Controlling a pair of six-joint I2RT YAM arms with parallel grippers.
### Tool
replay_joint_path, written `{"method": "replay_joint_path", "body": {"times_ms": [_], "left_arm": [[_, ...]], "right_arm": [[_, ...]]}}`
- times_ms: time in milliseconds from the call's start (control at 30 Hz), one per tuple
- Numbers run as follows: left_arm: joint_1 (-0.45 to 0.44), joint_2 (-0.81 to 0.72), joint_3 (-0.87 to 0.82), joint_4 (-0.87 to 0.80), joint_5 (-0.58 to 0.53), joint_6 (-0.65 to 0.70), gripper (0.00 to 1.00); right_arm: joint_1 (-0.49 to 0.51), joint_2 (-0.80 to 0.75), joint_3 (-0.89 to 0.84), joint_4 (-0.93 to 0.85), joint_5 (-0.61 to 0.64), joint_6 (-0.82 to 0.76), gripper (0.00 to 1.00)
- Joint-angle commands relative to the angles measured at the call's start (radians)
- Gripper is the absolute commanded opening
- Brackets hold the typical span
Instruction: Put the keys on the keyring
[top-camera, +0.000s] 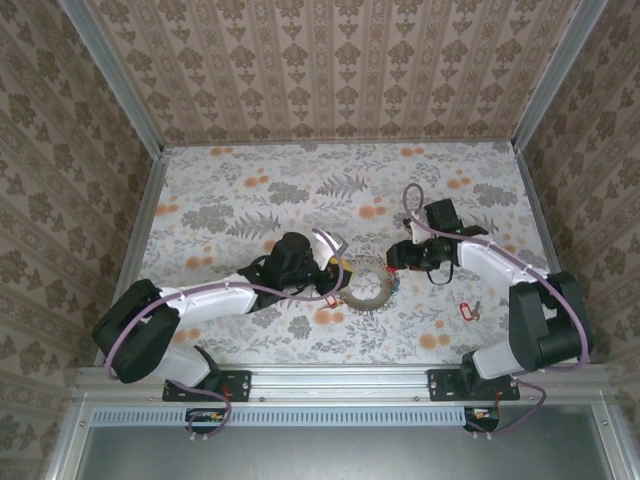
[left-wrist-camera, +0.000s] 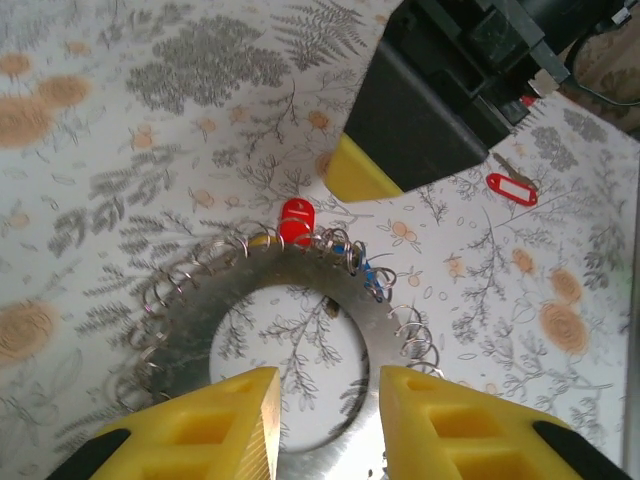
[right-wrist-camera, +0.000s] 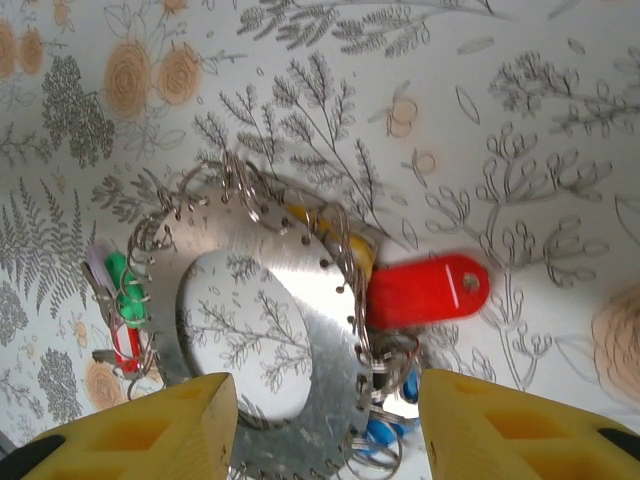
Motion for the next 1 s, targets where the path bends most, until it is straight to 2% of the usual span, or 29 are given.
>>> {"method": "replay_joint_path", "body": {"times_ms": [0, 100, 367, 633, 733, 967], "left_arm": [[-0.010, 0.056, 0.057, -0.072, 0.056, -0.148, 0.31], [-0.031, 0.104, 0.098, -0.140, 0.083, -0.188, 0.30], [-0.050, 0.190, 0.110, -0.148, 0.101, -0.271, 0.28], [-0.048, 0.278, 0.129, -0.164, 0.096, -0.314, 0.22], [-0.039, 0.307, 0.126, -0.168, 0.081, -0.337, 0.19], [-0.013, 0.342, 0.115, -0.163, 0.066, -0.356, 0.14]], "right_arm": [[0.011, 0.082, 0.074, -0.004, -0.031, -0.024, 0.52], [0.026, 0.147, 0.124, -0.001, -0.034, -0.034, 0.52], [0.046, 0.287, 0.197, -0.048, -0.076, -0.064, 0.52], [0.055, 0.306, 0.163, -0.089, -0.074, -0.089, 0.51], [0.057, 0.306, 0.156, -0.103, -0.102, -0.103, 0.45], [0.056, 0.347, 0.188, -0.159, -0.170, -0.130, 0.42]]}}
